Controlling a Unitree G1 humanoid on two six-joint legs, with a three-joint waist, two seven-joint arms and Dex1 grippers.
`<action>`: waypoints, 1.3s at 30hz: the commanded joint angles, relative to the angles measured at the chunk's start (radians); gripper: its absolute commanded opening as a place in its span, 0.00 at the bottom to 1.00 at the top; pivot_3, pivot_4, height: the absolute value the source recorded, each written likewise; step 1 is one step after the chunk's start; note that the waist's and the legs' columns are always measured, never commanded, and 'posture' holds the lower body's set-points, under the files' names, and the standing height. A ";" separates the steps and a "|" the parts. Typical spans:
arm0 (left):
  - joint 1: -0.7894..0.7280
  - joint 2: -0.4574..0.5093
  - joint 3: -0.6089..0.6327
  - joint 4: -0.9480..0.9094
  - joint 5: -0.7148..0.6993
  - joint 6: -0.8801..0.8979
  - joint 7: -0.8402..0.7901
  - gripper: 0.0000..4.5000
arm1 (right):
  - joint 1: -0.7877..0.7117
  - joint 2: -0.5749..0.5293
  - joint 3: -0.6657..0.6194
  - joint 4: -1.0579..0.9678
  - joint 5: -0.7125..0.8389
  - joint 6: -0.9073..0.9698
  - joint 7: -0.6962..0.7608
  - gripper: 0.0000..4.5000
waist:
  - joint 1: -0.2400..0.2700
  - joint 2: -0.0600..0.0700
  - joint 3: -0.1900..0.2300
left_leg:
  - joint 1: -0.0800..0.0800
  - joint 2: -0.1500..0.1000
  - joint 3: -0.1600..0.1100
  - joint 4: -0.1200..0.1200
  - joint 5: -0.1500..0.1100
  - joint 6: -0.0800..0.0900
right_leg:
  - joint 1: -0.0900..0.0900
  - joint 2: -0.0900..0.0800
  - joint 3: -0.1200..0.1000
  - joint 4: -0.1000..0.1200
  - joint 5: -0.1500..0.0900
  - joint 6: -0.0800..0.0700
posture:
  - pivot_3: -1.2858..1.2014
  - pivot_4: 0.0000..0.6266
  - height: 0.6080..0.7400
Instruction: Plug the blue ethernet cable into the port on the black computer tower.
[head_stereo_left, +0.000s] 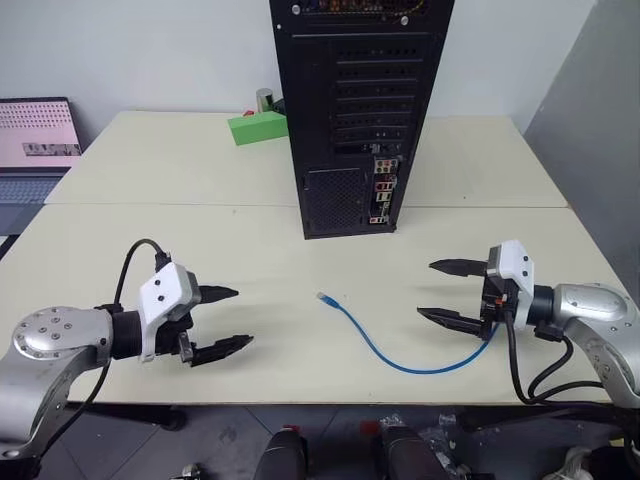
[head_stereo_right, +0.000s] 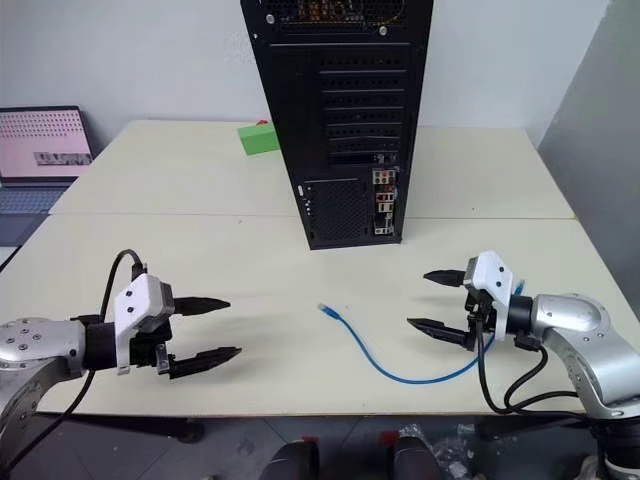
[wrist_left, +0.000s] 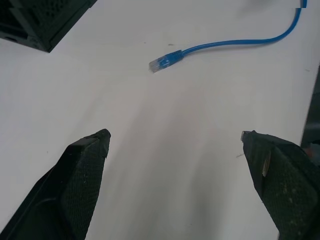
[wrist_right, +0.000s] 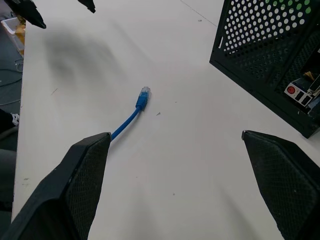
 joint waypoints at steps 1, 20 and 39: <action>0.020 0.001 0.047 -0.029 -0.015 -0.011 -0.006 1.00 | -0.020 0.001 -0.006 -0.005 0.005 -0.005 0.018 0.98 | 0.000 0.000 0.000 | 0.000 0.000 0.000 0.000 0.000 0.000 | 0.000 0.000 0.000 0.000 0.000 0.000 | 0.52 0.24 1.00; 0.017 -0.008 -0.034 0.004 0.052 -0.105 -0.025 1.00 | -0.079 0.216 0.194 0.069 -0.132 -0.033 -0.089 0.98 | 0.000 0.000 0.000 | 0.000 0.000 0.000 0.000 0.000 0.000 | 0.000 0.000 0.000 0.000 0.000 0.000 | 0.52 0.24 1.00; -0.044 -0.013 -0.109 0.060 0.099 -0.155 -0.051 1.00 | -0.177 0.503 0.441 0.368 -0.478 -0.169 -0.269 0.98 | -0.001 -0.001 0.000 | 0.000 0.001 0.000 0.000 0.000 0.000 | -0.001 0.001 0.000 0.001 0.000 -0.001 | 0.52 0.24 1.00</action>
